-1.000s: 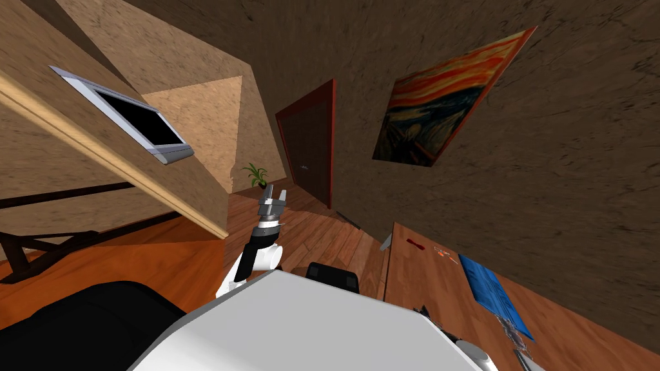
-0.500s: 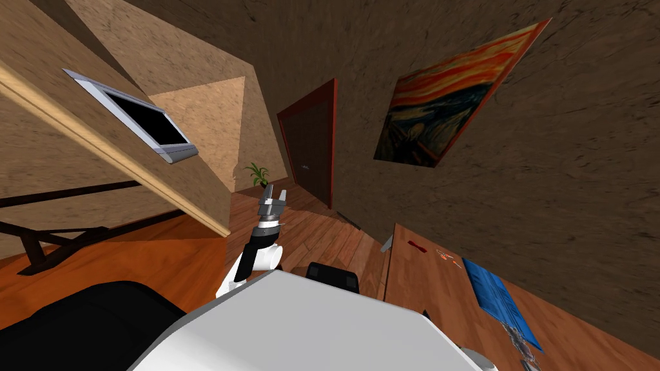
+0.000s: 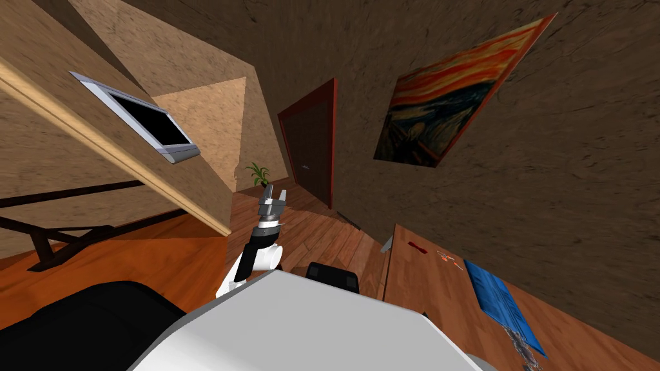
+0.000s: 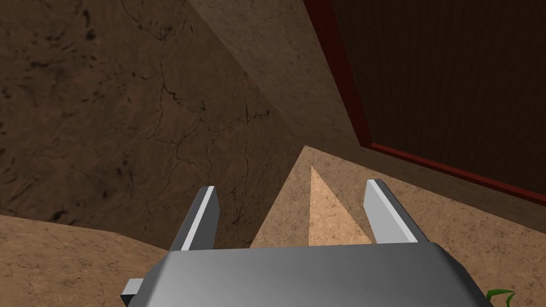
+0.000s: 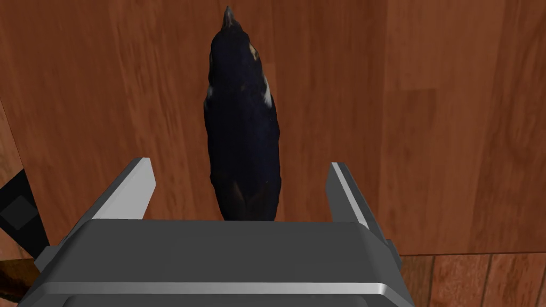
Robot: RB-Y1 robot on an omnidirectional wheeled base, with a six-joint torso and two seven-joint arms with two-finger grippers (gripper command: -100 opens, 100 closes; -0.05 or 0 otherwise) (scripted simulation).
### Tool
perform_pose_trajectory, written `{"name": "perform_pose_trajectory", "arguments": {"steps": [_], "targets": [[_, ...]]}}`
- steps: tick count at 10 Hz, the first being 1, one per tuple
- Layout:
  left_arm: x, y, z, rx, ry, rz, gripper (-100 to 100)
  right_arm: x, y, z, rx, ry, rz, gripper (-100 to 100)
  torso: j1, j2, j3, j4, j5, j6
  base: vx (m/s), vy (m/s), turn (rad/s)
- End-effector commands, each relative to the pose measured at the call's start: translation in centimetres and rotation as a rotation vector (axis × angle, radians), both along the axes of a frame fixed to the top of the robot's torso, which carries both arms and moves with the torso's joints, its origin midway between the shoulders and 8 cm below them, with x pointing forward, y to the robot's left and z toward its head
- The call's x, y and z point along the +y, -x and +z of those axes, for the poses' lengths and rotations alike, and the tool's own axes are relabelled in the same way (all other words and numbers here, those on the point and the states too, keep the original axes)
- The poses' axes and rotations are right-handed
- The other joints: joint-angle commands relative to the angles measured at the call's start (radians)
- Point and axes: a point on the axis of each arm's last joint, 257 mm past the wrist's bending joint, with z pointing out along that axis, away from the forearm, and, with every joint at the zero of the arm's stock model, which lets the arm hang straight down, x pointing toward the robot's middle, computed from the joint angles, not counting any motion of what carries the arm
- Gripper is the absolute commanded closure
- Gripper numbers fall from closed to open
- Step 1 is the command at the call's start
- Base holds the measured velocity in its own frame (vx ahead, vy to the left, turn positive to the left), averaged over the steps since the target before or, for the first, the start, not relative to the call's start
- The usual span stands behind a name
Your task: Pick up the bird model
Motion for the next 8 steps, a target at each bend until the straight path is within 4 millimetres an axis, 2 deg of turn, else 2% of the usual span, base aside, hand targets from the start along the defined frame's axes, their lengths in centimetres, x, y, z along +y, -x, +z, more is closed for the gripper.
{"name": "perform_pose_trajectory", "arguments": {"steps": [1,4,7,8], "targets": [[0.0,0.0,0.0,0.0,0.0,0.0,0,1.4,-0.3,-0.8,0.0,0.0,0.006,-100,0.0,0.0,0.0,0.0,0.0,0.0,0.007,-0.052,-0.053],[0.0,0.0,0.0,0.0,0.0,0.0,0,4.3,-1.0,-2.2,0.001,-0.001,0.021,-100,-0.007,-0.002,-0.001,0.0,-0.002,0.0,0.024,-0.111,-0.049],[0.0,0.0,0.0,0.0,0.0,0.0,0,4.3,-1.0,-2.1,0.0,-0.001,0.017,-100,-0.002,0.0,0.0,0.0,0.0,0.0,0.004,-0.026,-0.002],[0.0,0.0,0.0,0.0,0.0,0.0,0,4.3,-1.0,-2.1,0.0,0.0,0.02,100,0.0,0.0,0.0,0.0,0.0,0.0,0.0,0.0,0.0]]}}
